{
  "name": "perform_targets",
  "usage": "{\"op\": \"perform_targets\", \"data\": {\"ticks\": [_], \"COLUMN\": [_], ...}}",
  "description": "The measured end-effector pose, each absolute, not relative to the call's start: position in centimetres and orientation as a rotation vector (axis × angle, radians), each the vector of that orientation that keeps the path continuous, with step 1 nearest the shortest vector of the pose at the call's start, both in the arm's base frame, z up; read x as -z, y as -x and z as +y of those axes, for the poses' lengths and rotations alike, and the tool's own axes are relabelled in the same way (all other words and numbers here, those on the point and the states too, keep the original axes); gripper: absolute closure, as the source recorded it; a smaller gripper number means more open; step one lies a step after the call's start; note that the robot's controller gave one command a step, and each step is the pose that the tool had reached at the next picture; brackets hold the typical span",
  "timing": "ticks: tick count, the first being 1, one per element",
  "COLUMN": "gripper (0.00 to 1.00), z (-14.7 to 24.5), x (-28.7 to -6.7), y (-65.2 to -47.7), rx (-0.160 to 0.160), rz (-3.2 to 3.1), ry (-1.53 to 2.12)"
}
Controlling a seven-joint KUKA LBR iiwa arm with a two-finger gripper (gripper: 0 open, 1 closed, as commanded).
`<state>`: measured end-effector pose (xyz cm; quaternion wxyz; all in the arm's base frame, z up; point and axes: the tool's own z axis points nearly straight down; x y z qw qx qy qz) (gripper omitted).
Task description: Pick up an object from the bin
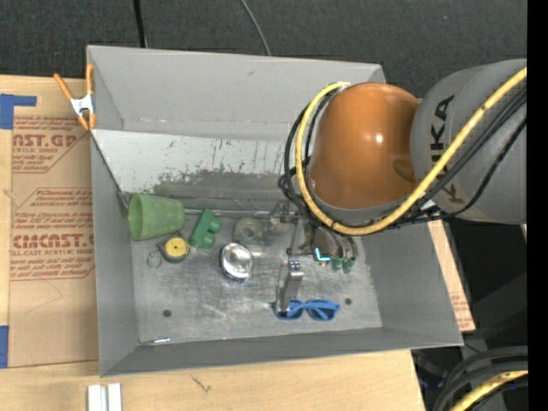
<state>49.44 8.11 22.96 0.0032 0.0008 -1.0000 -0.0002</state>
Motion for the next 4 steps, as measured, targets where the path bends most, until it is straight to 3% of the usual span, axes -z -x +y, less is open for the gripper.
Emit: {"op": "perform_targets", "data": {"ticks": [1,2,3,4], "gripper": [0.00,0.00,1.00,1.00], "z": [2.3,-2.9,-2.8,-5.3], "x": [-17.1,-7.3,-7.4,-24.2], "y": [-49.2,-49.4,-49.3,-49.1], "rx": [-0.001,0.000,0.001,-0.005], "rz": [-3.090,-3.034,-3.030,-2.959], "ry": [-0.546,-0.868,-0.867,-1.075]}}
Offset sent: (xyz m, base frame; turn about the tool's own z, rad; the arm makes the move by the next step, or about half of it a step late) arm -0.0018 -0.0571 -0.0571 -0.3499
